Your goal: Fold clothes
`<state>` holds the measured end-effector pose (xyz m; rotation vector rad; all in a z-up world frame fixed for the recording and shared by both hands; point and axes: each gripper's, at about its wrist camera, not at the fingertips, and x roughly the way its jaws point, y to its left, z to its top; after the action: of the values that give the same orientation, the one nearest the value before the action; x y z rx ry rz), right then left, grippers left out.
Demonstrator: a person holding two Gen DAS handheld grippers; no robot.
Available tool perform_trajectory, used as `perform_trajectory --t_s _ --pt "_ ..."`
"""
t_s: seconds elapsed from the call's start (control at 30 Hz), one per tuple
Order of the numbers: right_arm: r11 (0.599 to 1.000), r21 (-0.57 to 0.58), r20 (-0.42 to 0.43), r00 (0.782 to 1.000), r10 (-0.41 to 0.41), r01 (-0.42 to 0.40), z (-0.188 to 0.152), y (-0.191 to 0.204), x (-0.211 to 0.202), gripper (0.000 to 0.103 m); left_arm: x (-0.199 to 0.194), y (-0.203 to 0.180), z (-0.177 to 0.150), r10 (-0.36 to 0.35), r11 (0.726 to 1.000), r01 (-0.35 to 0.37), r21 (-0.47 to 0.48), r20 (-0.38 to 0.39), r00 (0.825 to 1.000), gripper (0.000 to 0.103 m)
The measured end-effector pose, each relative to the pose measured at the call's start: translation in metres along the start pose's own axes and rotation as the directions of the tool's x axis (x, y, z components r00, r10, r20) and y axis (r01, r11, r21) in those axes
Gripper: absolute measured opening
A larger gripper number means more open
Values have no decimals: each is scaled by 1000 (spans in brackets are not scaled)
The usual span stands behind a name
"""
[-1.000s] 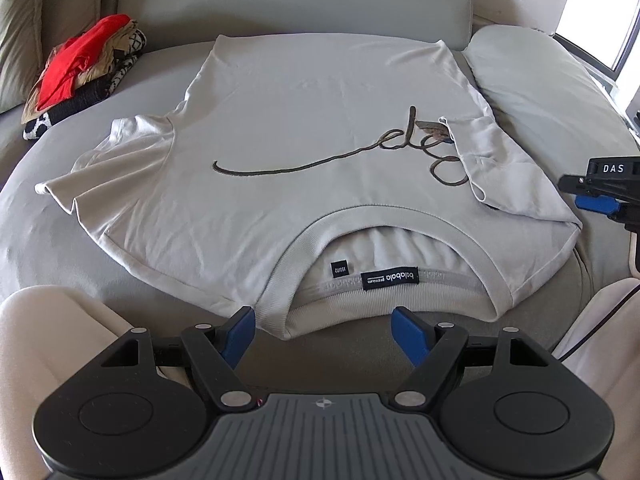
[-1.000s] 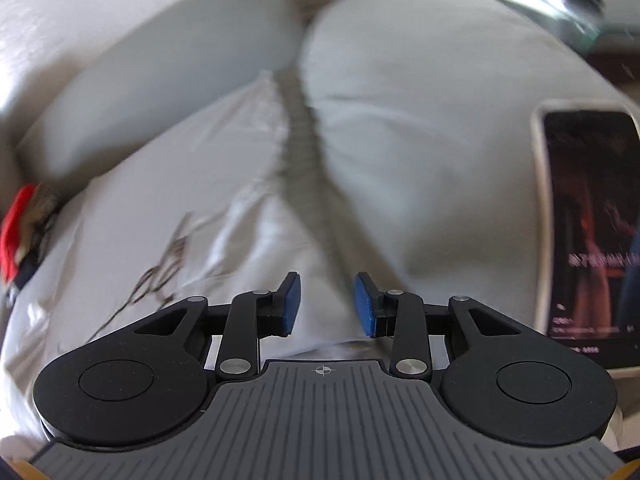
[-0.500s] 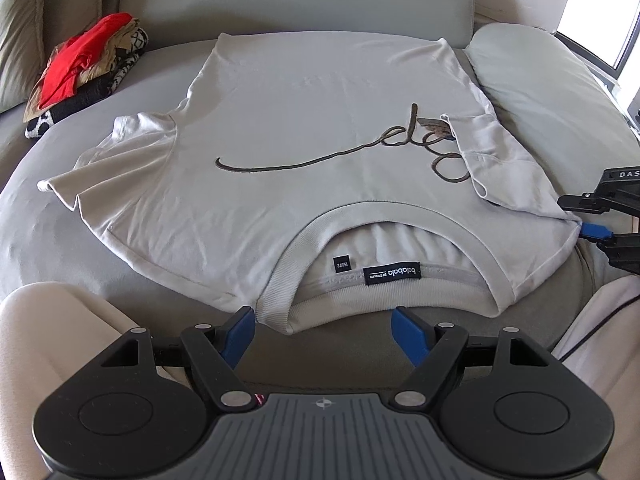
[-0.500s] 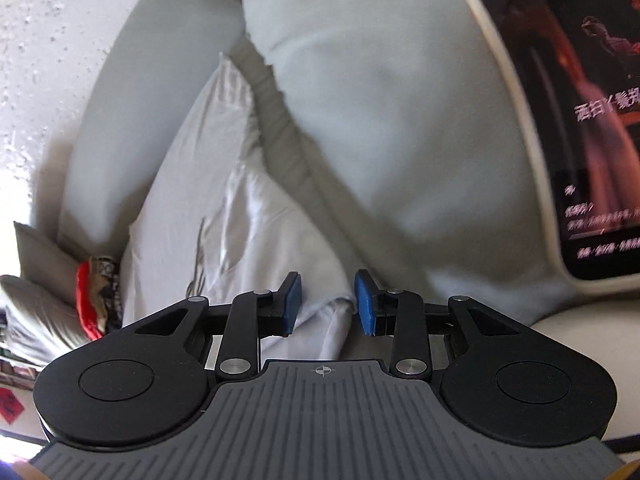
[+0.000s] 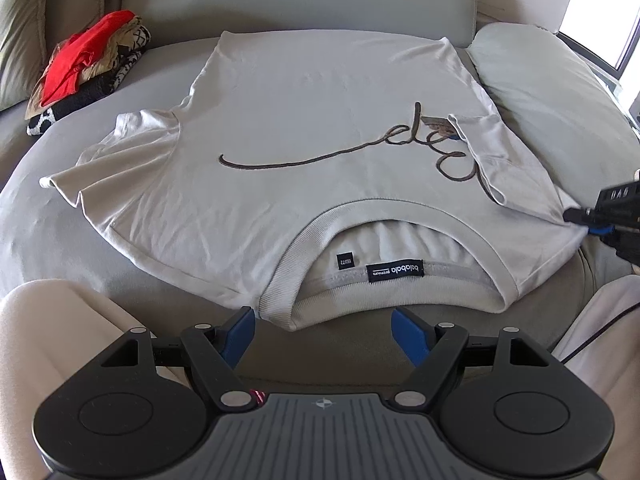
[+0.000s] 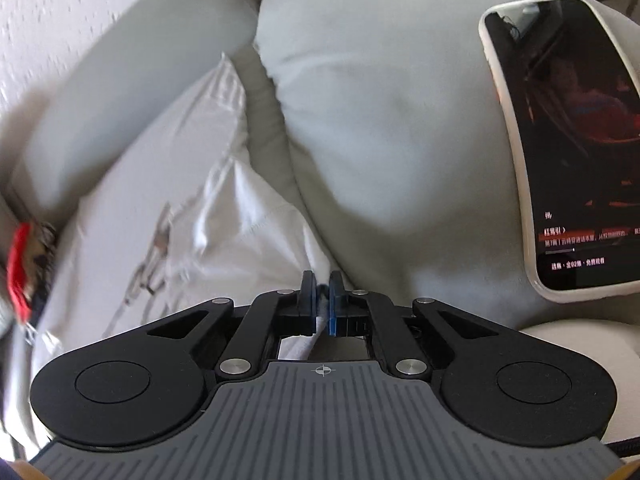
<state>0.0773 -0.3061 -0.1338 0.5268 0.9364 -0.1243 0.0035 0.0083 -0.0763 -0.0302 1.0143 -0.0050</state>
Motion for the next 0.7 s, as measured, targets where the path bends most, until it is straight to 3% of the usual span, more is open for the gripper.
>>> perform_trajectory --t_s 0.07,0.1,0.17,0.23,0.3,0.4,0.57,0.7 --pt "998 -32 -5 998 -63 63 1 4 -1 8 0 2 0 1 1000 -1 -5 0 1000 76" --pt "994 -47 -8 995 -98 97 2 6 -3 16 0 3 1 0 1000 0 -9 1 1000 76" --pt "993 -58 63 993 -101 104 2 9 -16 24 1 4 1 -2 1000 2 -15 1 1000 76" --pt "993 -74 149 986 -77 88 2 13 -30 24 3 5 2 -4 1000 4 -19 0 1000 76" --pt "990 -130 178 984 -27 51 6 26 -30 18 4 4 4 -7 1000 7 -17 0 1000 76" --pt "983 -180 117 993 -15 36 14 54 -9 18 3 2 6 -11 1000 11 -4 6 1000 76" --pt "957 -264 39 993 -110 116 13 93 29 22 1 11 11 8 1000 -8 -15 24 1000 76" --pt "935 -341 35 996 -85 92 11 120 41 24 8 19 15 25 999 -24 -39 9 1000 76"
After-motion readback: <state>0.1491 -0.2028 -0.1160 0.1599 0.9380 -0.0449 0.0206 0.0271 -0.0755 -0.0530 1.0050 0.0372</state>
